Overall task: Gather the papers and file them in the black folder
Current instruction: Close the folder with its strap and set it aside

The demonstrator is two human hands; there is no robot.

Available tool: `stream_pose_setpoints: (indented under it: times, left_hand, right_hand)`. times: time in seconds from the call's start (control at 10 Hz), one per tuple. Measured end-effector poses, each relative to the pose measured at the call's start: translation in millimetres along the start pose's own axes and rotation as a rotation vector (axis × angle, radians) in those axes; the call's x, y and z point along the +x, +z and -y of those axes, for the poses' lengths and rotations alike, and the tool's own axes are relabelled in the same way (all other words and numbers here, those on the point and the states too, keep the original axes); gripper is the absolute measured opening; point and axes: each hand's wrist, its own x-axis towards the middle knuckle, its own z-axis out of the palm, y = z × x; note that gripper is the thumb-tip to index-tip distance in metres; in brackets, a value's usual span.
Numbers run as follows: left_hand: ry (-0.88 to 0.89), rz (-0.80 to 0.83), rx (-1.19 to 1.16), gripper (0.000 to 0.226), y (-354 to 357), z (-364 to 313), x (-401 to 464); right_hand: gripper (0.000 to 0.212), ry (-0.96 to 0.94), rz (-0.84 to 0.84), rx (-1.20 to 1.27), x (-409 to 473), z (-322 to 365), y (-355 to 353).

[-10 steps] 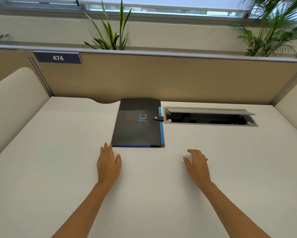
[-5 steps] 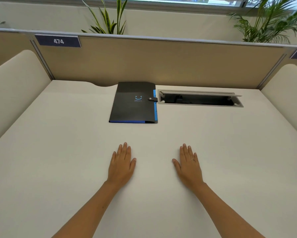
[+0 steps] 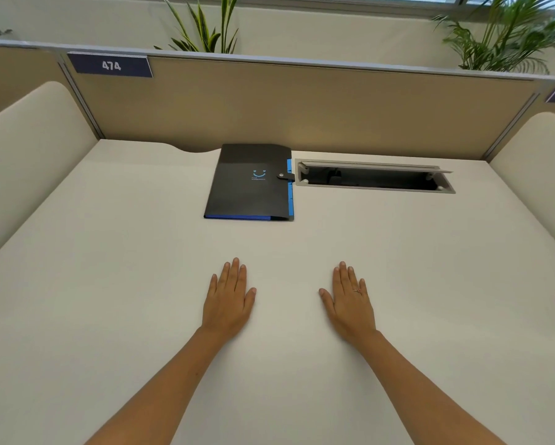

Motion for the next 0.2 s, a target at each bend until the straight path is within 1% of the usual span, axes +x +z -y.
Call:
stream_pose_setpoints:
  times: [0.1,0.2]
  left_hand:
    - [0.013,-0.014,-0.002,0.061,-3,0,5]
    - [0.023,-0.062,-0.002,0.065,-13,-3,20]
  right_hand:
    - [0.067,-0.018,-0.032,0.041,0,2,-3]
    - [0.066,-0.030,-0.089,0.060,10,3,-11]
